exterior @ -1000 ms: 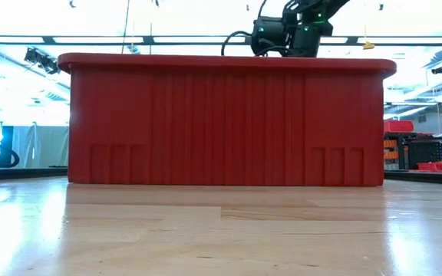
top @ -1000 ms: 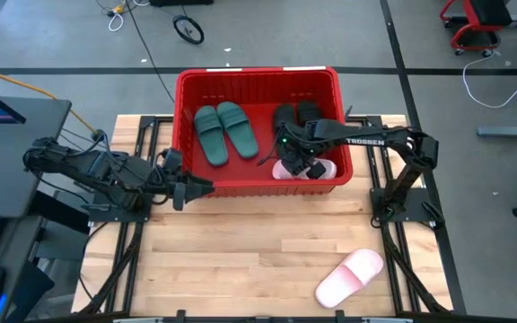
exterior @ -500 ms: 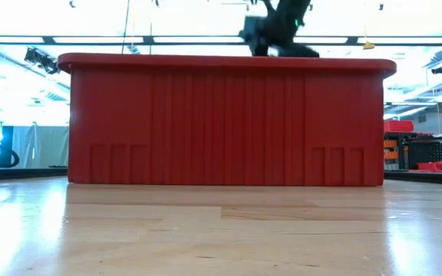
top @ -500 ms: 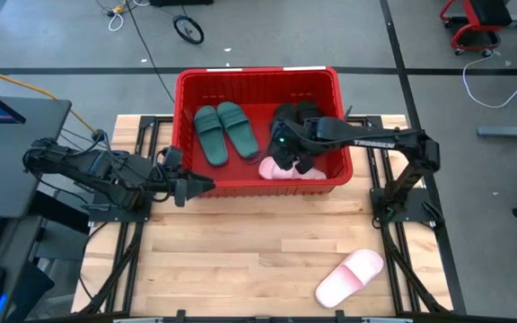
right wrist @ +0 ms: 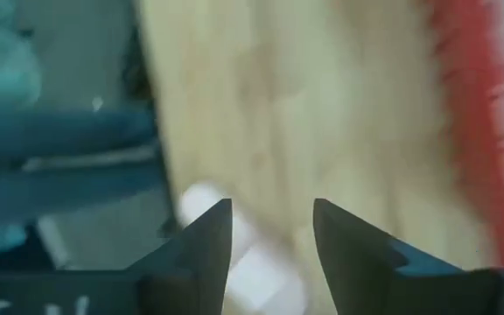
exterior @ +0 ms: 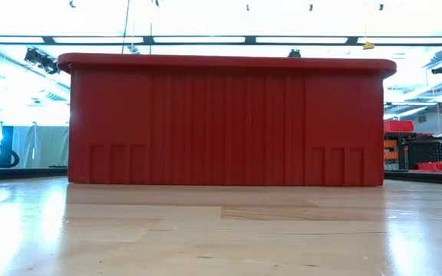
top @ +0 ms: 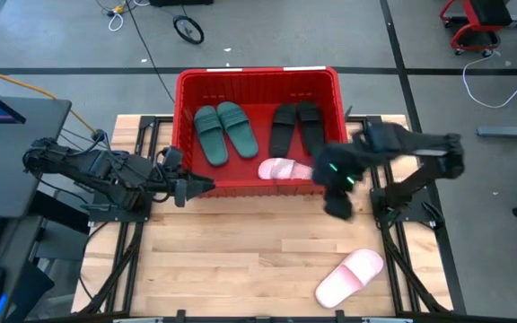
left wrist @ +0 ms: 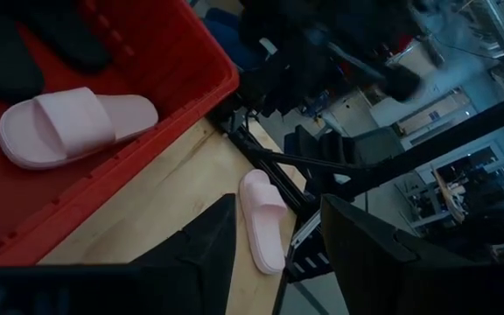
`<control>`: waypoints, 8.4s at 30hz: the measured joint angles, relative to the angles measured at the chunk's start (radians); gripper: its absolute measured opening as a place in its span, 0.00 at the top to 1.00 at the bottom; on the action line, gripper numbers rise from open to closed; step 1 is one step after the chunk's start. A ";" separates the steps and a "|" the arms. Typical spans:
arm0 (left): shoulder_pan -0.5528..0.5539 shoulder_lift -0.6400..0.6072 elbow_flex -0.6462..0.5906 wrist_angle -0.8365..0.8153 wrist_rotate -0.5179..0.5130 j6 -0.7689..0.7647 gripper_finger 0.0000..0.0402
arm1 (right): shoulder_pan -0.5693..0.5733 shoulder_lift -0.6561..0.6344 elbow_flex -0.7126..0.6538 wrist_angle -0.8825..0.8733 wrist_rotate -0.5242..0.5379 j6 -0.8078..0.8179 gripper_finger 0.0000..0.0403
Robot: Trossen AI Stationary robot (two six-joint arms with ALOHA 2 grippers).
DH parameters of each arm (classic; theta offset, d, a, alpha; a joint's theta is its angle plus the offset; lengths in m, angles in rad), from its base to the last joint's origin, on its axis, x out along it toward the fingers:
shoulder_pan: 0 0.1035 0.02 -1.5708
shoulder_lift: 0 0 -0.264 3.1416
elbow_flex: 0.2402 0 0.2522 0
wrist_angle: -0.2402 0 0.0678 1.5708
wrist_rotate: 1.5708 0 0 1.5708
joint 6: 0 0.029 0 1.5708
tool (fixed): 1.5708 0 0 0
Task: Pick and place slides into bin
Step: Put the pink slide into the container
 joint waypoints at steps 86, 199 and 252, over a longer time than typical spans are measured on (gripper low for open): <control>-0.150 0.171 0.000 0.098 -0.006 -0.103 0.57 | 0.538 -0.418 -1.457 1.379 -0.153 1.312 0.61; -0.052 1.612 0.922 0.697 0.232 0.140 0.57 | 0.541 -0.308 -1.443 1.616 0.067 1.251 0.91; 0.126 0.710 0.937 0.246 0.060 0.787 0.57 | -0.310 -0.185 -0.594 1.137 0.155 0.388 0.95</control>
